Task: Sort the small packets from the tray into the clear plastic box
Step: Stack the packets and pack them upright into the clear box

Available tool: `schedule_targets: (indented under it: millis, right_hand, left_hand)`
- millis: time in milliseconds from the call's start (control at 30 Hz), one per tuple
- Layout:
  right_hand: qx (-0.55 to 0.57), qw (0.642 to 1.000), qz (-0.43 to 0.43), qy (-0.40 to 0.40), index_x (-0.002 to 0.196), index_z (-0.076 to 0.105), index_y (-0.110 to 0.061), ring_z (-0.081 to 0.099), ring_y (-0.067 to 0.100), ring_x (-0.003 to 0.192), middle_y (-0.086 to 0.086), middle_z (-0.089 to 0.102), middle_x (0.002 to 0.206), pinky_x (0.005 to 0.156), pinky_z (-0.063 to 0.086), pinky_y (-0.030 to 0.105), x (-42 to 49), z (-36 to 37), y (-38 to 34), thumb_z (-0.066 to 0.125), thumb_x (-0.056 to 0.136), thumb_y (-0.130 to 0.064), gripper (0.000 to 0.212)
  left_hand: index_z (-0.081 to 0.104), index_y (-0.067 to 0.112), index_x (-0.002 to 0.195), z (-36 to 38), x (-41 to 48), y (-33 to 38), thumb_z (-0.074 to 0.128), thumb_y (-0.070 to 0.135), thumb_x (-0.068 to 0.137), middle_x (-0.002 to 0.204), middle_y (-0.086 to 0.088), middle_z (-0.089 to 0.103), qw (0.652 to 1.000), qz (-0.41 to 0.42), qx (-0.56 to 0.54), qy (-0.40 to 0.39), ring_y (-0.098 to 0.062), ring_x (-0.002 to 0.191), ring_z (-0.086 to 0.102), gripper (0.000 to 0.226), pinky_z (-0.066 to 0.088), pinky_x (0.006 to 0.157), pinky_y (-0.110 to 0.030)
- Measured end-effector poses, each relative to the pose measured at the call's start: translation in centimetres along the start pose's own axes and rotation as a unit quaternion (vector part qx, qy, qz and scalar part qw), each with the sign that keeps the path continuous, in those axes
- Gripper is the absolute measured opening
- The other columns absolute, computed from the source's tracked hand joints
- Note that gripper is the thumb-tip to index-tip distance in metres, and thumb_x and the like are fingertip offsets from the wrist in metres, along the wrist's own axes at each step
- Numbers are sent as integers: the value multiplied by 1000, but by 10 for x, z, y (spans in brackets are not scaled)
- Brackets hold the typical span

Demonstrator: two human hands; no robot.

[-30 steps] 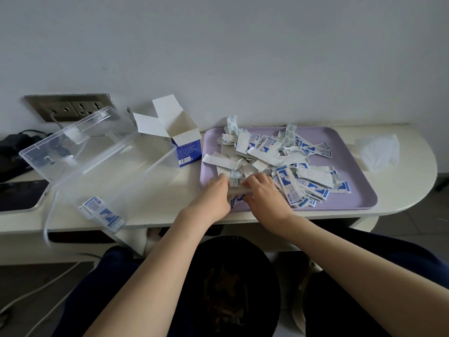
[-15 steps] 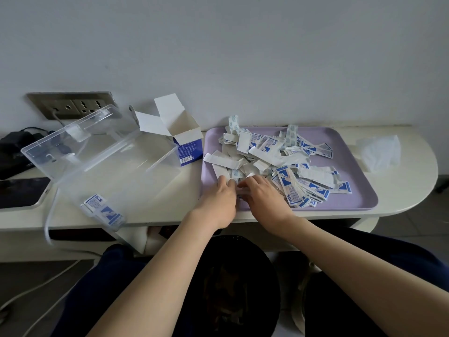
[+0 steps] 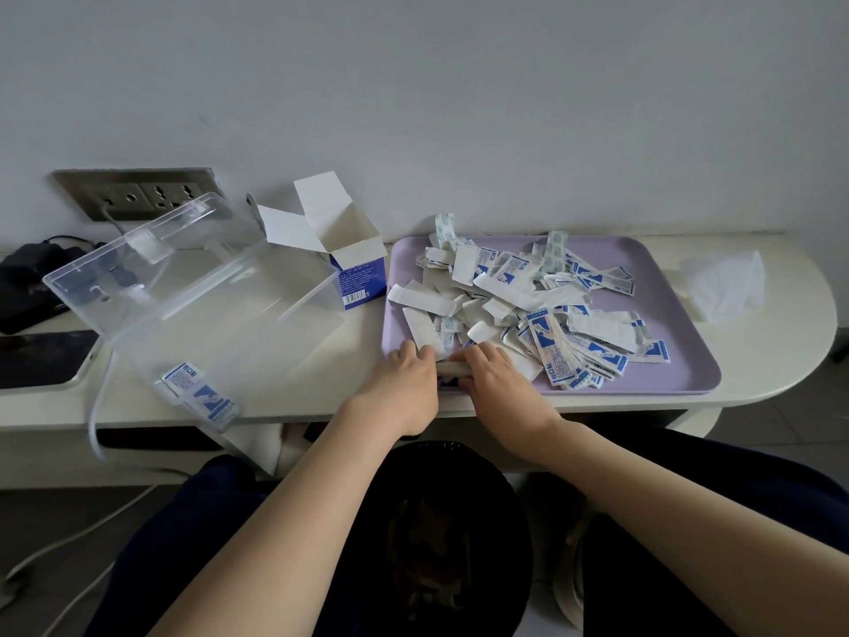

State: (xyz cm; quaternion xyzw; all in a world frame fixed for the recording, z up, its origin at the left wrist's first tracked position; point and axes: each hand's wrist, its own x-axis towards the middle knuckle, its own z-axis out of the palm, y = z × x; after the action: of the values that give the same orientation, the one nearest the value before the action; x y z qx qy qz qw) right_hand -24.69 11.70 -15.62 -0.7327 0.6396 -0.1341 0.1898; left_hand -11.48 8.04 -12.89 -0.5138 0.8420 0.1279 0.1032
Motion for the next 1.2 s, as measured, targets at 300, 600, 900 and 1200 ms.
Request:
schedule_targets:
  millis: [300, 600, 900, 1200]
  right_hand:
    - [96, 995, -19, 20, 140, 24, -3, 34, 19, 132, 12, 37, 137, 102, 21, 12, -5, 3, -1, 31, 77, 19, 67]
    - [68, 994, 5, 86, 107, 69, -15, 57, 26, 92, 8, 65, 97, 78, 46, 38, 3, -9, 8, 56, 90, -9, 22]
    - [-68, 997, 11, 40, 106, 67, -20, 60, 26, 90, 5, 64, 98, 72, 45, 32, 10, -16, 11, 54, 92, -16, 19]
    - [61, 992, -56, 98, 101, 69, -12, 62, 31, 83, 10, 69, 91, 74, 48, 41, 8, -21, 1, 57, 90, -11, 16]
  left_hand:
    - [37, 5, 121, 0, -4, 1, 36, 7, 97, 123, -15, 37, 999, 25, -41, 4, -31, 98, 47, 24, 31, 70, -31]
    - [43, 12, 102, -1, -8, -4, 40, 2, 93, 109, -8, 46, 995, 27, -48, 81, -22, 82, 43, 14, 35, 63, -33]
    - [62, 10, 98, 0, -5, -10, 44, -1, 85, 97, -9, 57, 989, -23, -101, 108, -30, 85, 58, 25, 42, 66, -33]
    - [45, 11, 111, 0, -8, -7, 39, 18, 99, 106, -9, 55, 993, 37, 28, 113, -28, 92, 55, 14, 36, 63, -33]
